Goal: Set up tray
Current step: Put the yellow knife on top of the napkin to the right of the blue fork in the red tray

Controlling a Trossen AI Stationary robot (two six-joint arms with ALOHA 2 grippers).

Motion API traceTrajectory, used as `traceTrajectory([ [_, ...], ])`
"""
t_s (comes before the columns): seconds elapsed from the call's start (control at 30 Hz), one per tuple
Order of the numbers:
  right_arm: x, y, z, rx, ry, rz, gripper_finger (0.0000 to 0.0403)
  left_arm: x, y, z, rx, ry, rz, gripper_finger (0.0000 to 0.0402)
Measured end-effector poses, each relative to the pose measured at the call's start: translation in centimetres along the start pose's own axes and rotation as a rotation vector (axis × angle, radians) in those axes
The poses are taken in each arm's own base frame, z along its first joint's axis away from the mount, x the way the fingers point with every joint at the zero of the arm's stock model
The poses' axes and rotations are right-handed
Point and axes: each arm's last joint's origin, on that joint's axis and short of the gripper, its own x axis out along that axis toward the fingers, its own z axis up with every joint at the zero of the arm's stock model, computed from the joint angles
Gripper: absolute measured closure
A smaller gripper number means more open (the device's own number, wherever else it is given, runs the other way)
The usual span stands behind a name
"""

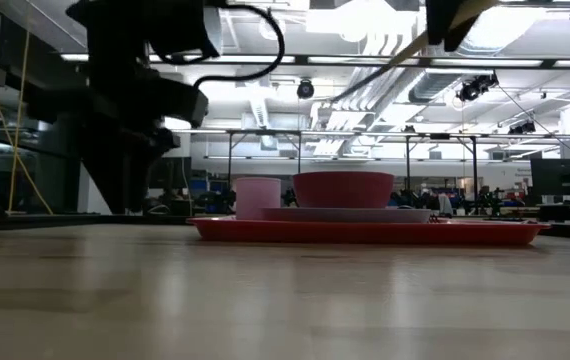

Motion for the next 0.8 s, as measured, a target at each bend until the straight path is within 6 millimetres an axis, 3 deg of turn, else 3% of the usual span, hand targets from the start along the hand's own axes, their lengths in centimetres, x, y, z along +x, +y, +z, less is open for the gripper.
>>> traceTrajectory([
  [0.23,-0.6,-1.5,2.4,0.089,-0.020,0.018,0.0347,-0.8,3.1,-1.1,-0.033,-0.094,0.006,0.0218],
  [0.5,-1.2,-4.3,6.1,0.201,-0.062,0.033,0.0347,-4.9,7.2,-3.9,-0.135,-0.306,0.065,0.0218],
  [0.8,-1.3,-6.7,8.9,0.341,-0.079,0.031,0.0347,-9.1,10.4,-7.6,-0.239,-0.618,0.140,0.0218],
])
